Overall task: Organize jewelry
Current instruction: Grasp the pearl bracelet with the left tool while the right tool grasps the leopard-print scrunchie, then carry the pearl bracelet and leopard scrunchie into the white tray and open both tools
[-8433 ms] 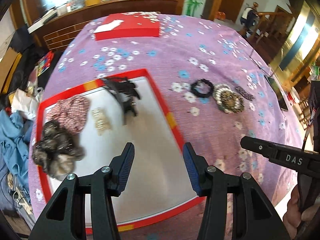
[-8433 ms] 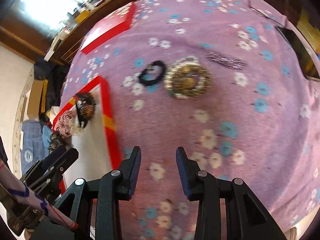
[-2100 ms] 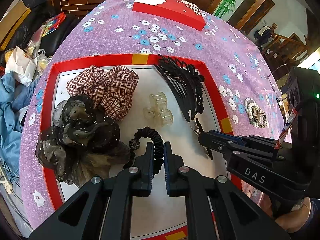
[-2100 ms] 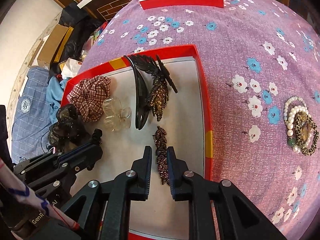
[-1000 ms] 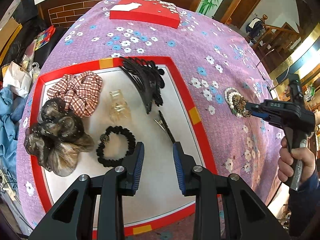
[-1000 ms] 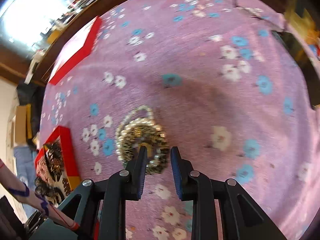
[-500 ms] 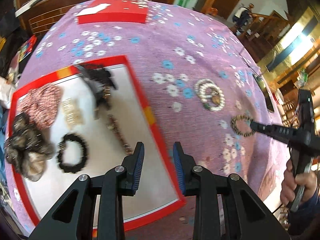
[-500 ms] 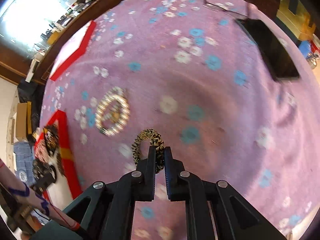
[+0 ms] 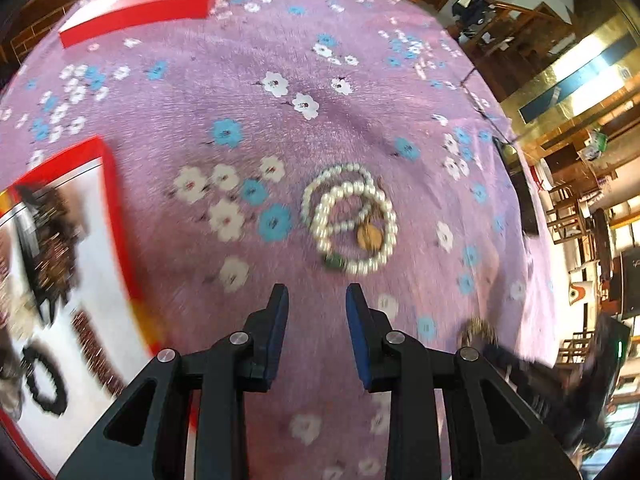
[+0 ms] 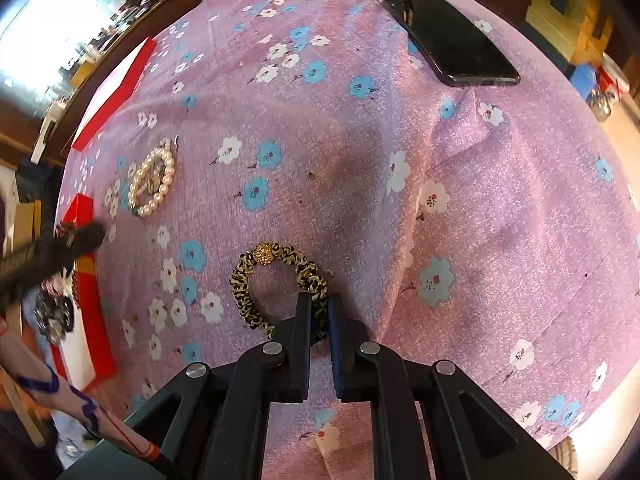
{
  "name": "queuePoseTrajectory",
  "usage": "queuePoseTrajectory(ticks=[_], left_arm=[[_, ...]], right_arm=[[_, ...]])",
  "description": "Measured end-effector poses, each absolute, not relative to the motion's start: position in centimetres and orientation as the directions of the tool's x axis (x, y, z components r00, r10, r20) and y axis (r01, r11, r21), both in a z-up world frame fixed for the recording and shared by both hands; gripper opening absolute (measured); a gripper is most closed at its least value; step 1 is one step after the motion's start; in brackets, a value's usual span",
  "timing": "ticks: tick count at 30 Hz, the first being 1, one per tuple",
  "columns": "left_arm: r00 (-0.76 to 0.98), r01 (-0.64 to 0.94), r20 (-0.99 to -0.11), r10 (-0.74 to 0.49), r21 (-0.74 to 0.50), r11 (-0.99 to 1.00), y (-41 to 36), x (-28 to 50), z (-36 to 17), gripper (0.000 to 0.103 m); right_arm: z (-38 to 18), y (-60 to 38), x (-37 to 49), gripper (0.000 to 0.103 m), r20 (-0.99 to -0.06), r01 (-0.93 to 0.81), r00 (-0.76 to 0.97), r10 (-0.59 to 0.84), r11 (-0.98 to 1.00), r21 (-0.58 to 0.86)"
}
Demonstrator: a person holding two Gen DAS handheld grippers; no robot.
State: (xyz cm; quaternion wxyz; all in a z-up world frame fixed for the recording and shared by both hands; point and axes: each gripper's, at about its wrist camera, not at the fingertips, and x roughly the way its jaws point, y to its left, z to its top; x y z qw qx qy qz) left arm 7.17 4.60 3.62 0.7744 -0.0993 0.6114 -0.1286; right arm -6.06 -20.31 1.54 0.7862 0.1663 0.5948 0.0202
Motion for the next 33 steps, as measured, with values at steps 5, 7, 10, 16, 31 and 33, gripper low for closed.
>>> queuePoseTrajectory(ticks=[5,7,10,16,31,33], left_arm=[[0.186,0.038,-0.941,-0.282,-0.280,0.959,3.3,9.6,1.6,0.027],[0.202,0.047,-0.941,-0.271,-0.267,0.963,2.6,10.0,1.7,0.027],[0.207,0.044,-0.951,-0.231,-0.227,0.973,2.0,10.4,1.7,0.010],[0.196,0.034,-0.949,-0.246,-0.244,0.969,2.6,7.3,1.6,0.009],[0.271,0.129,-0.940,-0.207,-0.178,0.976,3.6,-2.2,3.2,0.009],[0.263,0.131,-0.944,-0.202,-0.172,0.976,3.5,-2.0,2.8,0.009]], right_arm=[[1.6,-19.8,-6.2,0.009,-0.929,0.113,0.300,0.218,0.958,0.262],[1.5,-20.3,-6.3,0.009,-0.922,0.115,0.297,0.247,0.950,0.291],[1.5,-20.7,-6.3,0.009,-0.918,0.116,0.292,0.269,0.943,0.313],[1.6,-20.6,-6.1,0.009,-0.922,0.105,0.272,0.274,0.944,0.311],[1.8,-17.8,-5.1,0.009,-0.925,0.032,0.257,0.280,0.954,0.298],[1.5,-17.7,-5.0,0.009,-0.927,0.043,0.250,0.279,0.953,0.299]])
